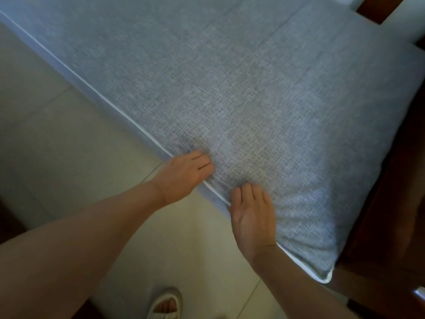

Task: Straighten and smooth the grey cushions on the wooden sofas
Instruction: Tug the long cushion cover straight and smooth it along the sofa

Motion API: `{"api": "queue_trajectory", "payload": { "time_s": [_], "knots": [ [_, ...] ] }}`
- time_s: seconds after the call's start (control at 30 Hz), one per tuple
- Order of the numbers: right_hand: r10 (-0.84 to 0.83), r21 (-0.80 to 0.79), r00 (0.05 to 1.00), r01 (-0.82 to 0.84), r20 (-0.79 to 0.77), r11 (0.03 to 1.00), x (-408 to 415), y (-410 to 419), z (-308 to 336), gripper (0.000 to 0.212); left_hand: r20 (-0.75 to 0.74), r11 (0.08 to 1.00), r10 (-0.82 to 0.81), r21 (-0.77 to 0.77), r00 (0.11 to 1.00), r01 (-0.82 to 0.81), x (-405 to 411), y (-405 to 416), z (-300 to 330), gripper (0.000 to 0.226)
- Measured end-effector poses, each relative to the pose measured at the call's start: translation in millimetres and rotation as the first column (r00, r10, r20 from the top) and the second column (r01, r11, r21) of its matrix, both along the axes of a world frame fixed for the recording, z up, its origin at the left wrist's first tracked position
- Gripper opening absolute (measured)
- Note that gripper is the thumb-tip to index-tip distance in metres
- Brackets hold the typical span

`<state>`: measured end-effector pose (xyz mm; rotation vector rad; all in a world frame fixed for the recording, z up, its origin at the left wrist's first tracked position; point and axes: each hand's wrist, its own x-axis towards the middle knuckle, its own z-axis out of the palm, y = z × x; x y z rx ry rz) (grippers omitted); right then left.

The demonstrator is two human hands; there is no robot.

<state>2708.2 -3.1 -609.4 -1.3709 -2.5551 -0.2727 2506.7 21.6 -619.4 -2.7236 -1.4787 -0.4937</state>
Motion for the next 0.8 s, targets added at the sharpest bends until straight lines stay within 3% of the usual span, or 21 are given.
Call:
{"api": "queue_trajectory", "payload": {
  "time_s": [0.13,0.23,0.3,0.43,0.5,0.67,0.8],
  "knots": [
    [-0.033,-0.038,0.997,0.036,0.076,0.999,-13,-1,10,0.021,-0.059,0.998,-0.062,-0.031,0.996,0.060,-3,5,12,0.026],
    [-0.029,-0.105,0.985,0.047,0.170,0.993,-18,1,15,0.027,-0.051,0.997,-0.075,-0.041,0.996,0.073,1,5,19,0.017],
    [-0.022,-0.152,0.977,0.055,0.211,0.987,-21,1,19,0.030,-0.033,0.996,-0.074,-0.051,0.997,0.072,1,4,21,0.025],
    [-0.044,-0.174,0.987,0.070,0.153,0.982,-21,-2,23,0.023,0.008,0.998,-0.050,-0.043,0.999,0.051,-8,-1,18,0.043],
    [-0.061,-0.141,0.991,0.078,0.120,0.987,-22,-7,22,0.014,-0.017,0.999,0.040,-0.001,0.999,-0.040,-20,-3,18,0.047],
    [-0.013,-0.120,0.990,0.030,0.142,0.992,-55,-5,21,0.028,0.014,0.891,0.451,-0.068,0.892,-0.449,-51,-9,12,0.058],
    [-0.007,-0.218,0.985,0.045,0.172,0.975,-89,-3,26,0.041,-0.006,0.870,0.478,-0.134,0.879,-0.474,-55,-20,8,0.066]
  ]
}}
